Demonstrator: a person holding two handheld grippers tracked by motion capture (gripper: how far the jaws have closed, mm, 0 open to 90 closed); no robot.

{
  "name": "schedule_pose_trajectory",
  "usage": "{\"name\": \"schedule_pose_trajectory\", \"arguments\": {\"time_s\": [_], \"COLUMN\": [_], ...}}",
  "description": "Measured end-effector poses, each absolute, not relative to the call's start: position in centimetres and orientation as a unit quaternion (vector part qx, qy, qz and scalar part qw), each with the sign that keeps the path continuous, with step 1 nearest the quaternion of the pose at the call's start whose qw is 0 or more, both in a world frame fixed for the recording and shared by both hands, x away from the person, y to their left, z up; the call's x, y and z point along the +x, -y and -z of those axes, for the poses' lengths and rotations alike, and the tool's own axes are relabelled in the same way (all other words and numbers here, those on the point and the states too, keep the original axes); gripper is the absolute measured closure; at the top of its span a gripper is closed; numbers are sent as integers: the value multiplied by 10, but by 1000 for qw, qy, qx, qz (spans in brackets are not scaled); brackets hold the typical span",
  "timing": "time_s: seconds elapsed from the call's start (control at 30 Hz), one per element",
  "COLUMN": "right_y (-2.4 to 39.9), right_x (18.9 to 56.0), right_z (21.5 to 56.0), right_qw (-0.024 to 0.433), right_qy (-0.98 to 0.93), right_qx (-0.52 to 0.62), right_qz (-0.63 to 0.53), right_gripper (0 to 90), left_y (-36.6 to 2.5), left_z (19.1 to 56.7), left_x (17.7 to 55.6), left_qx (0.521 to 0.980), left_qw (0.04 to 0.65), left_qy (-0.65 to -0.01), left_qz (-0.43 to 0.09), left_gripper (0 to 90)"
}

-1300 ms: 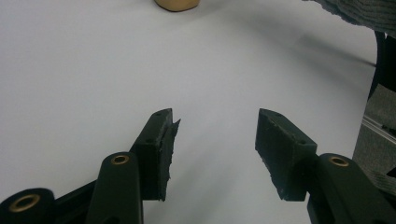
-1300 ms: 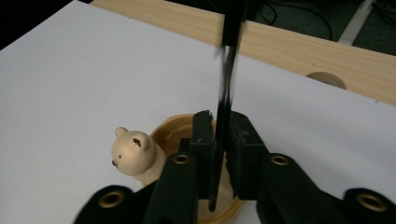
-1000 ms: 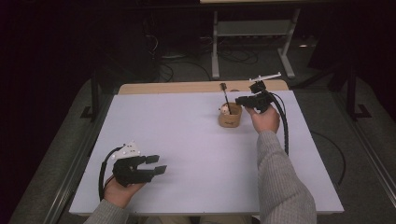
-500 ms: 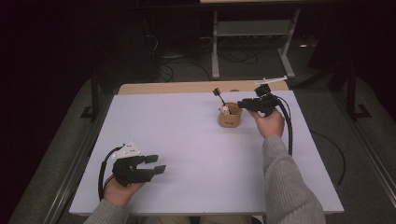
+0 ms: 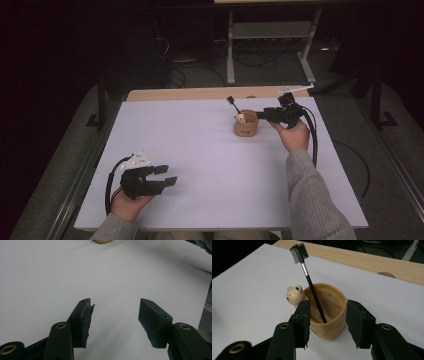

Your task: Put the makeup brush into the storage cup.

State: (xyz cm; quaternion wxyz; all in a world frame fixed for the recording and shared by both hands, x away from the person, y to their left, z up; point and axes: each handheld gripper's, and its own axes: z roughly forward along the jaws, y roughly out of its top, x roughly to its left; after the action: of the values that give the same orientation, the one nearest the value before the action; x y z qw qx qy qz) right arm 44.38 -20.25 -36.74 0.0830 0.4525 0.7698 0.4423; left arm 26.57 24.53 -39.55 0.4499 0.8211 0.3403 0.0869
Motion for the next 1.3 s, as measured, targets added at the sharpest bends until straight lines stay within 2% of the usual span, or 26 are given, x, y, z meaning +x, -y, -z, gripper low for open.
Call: {"name": "schedule_pose_trajectory", "arguments": {"time_s": [0.27,0.37,0.6,0.93,1.3], "right_y": [207,209,200,193,189], "right_x": [435,431,420,409,395], "right_z": [370,369,358,359,357], "right_qw": [82,60,71,89,89], "right_qy": [-773,-753,-767,-792,-797], "right_qx": [448,446,427,408,393], "right_qz": [-442,-481,-475,-445,-449], "right_gripper": [494,484,467,434,412], "left_y": [-244,-245,-245,-243,-245], "left_z": [396,396,396,394,393], "left_x": [266,267,267,267,267], "left_qx": [821,820,818,817,815], "left_qw": [450,449,452,456,457], "left_qy": [-341,-343,-344,-342,-344], "left_qz": [-88,-90,-91,-91,-93], "left_gripper": [421,414,411,410,405]}}
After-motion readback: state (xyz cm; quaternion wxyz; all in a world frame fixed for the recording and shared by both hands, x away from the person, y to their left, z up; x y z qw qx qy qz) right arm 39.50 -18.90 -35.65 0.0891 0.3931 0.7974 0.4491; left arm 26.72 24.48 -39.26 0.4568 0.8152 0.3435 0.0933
